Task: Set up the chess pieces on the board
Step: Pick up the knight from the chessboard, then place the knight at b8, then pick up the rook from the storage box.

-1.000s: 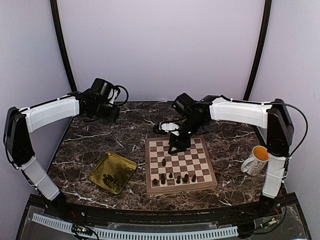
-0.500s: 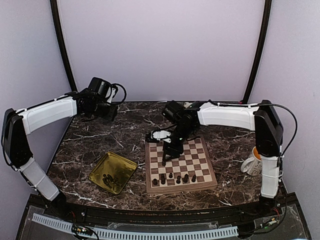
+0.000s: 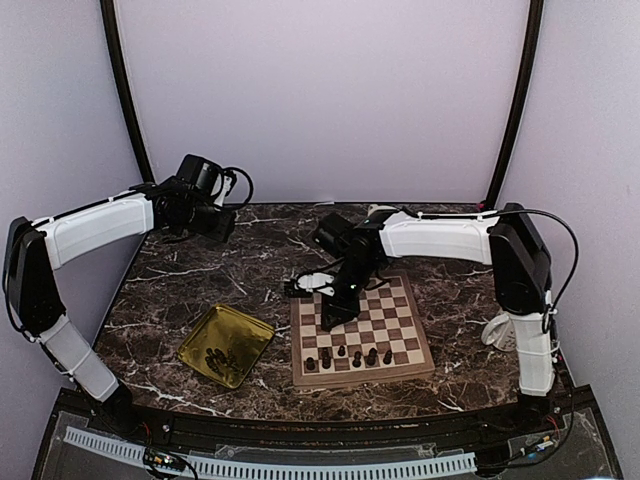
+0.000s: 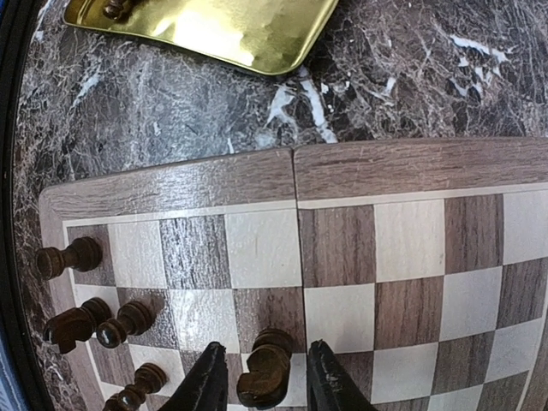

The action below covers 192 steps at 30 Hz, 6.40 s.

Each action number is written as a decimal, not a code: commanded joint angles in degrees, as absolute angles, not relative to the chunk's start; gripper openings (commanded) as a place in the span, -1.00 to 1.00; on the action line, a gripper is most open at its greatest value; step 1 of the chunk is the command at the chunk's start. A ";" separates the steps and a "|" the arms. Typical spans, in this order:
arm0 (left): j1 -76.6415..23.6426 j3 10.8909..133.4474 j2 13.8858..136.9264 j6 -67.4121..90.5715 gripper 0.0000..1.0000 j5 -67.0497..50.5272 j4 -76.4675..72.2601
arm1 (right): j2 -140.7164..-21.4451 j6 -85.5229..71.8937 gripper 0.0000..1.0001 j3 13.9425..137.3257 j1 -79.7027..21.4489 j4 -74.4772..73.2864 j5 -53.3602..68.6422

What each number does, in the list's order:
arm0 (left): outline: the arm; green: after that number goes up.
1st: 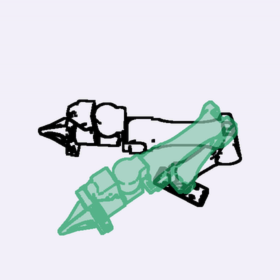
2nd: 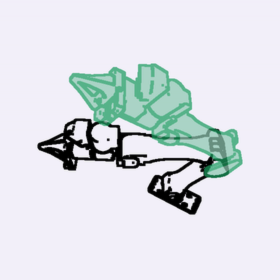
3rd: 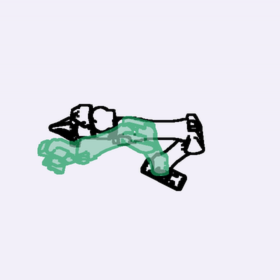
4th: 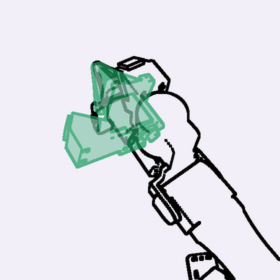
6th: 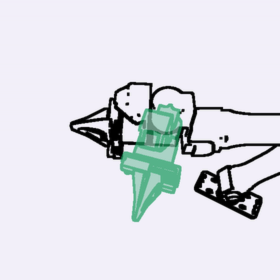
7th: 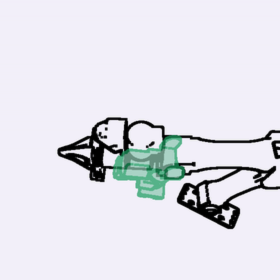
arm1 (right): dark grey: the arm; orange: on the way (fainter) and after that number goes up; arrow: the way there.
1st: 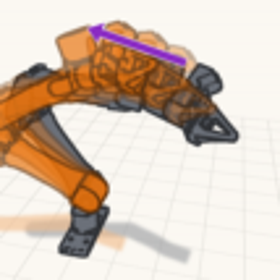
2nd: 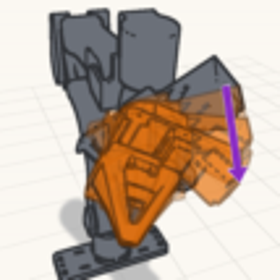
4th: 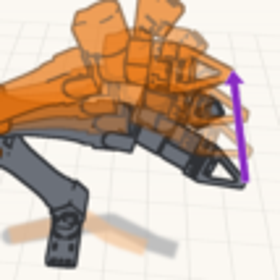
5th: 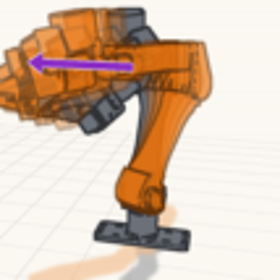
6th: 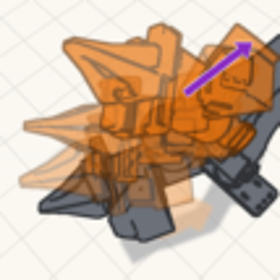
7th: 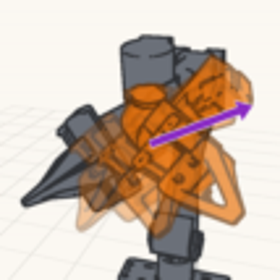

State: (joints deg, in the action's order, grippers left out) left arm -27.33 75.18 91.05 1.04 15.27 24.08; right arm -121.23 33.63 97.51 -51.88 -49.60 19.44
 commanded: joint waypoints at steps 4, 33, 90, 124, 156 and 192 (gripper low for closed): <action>-27.43 75.18 89.90 0.53 0.01 14.11 24.95 | -121.67 33.22 -0.52 98.47 -52.38 -51.06 18.27; -27.46 76.07 91.89 0.67 -0.03 12.28 25.99 | -94.46 32.43 -0.85 72.49 -44.62 -45.54 14.41; -27.46 77.78 95.48 1.58 -0.07 10.50 27.86 | -87.37 38.85 -0.76 51.98 -47.67 -40.88 15.49; -28.10 78.32 92.53 14.69 -0.16 4.24 41.39 | -74.37 36.99 -0.28 53.74 -30.46 -37.31 35.07; -36.77 52.14 84.39 25.60 -0.45 -7.25 51.17 | -73.52 37.39 -0.27 48.97 -29.33 -33.14 31.29; -36.99 54.45 85.59 24.61 -0.42 0.82 52.36 | -75.61 37.62 -0.27 49.30 -29.39 -33.82 31.48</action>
